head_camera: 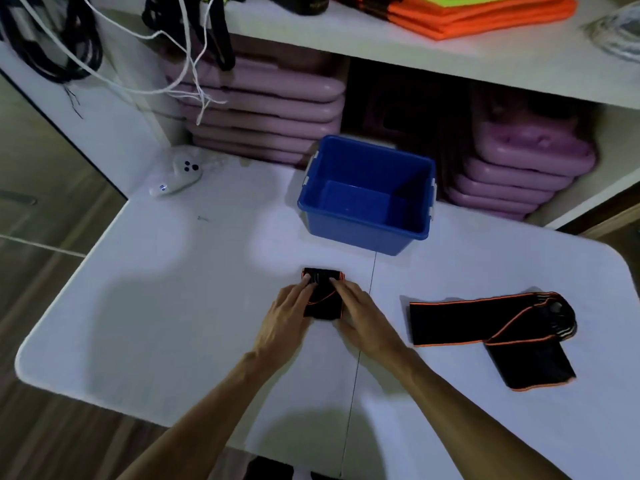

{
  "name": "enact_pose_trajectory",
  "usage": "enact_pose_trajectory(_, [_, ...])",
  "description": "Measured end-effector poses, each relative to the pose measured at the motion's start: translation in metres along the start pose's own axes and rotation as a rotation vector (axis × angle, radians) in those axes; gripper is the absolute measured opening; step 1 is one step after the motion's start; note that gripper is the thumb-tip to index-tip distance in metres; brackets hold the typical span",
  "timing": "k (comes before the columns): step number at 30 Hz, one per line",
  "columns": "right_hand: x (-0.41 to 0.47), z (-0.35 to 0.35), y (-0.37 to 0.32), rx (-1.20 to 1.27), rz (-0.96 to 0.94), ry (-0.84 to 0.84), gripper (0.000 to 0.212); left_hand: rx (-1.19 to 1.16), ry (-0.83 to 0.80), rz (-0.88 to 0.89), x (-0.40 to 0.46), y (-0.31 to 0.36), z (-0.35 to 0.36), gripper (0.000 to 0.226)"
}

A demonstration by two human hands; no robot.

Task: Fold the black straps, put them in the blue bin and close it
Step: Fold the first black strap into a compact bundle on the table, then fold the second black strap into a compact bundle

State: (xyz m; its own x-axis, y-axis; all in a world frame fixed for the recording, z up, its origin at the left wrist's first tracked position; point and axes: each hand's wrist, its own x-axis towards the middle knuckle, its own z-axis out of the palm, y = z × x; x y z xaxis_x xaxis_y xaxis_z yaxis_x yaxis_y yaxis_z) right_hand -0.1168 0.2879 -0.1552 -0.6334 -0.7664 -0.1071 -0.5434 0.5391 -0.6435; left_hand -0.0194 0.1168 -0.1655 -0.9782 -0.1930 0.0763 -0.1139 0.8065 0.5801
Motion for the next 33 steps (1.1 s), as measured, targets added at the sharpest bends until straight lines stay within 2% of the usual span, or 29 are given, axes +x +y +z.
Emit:
enact_pose_trajectory(4, [0.029,0.006,-0.009,0.037,0.075,0.142,0.069,-0.015,0.03,-0.011,0.036,-0.004,-0.01,0.055])
enact_pose_trajectory(9, [0.051,0.005,-0.015,0.023,0.199,0.186,0.07,0.03,0.007,0.0,0.065,-0.013,-0.017,0.053])
enact_pose_trajectory(15, [0.057,0.001,-0.019,-0.024,0.244,0.233,0.063,0.011,-0.03,-0.005,0.074,-0.02,-0.019,0.06])
enact_pose_trajectory(20, [0.054,0.003,-0.023,-0.043,0.274,0.251,0.067,-0.009,-0.046,0.019,0.072,-0.02,-0.022,0.067])
enact_pose_trajectory(25, [0.029,0.001,-0.033,0.044,0.285,0.328,0.062,0.07,0.027,0.127,0.048,-0.01,-0.023,0.074])
enact_pose_trajectory(30, [-0.014,-0.004,-0.023,0.023,0.415,0.44,0.052,0.118,-0.022,0.346,0.029,0.016,-0.011,0.056])
enact_pose_trajectory(33, [-0.047,-0.017,-0.011,-0.007,0.497,0.51,0.046,0.146,-0.093,0.414,0.038,0.04,0.002,0.045])
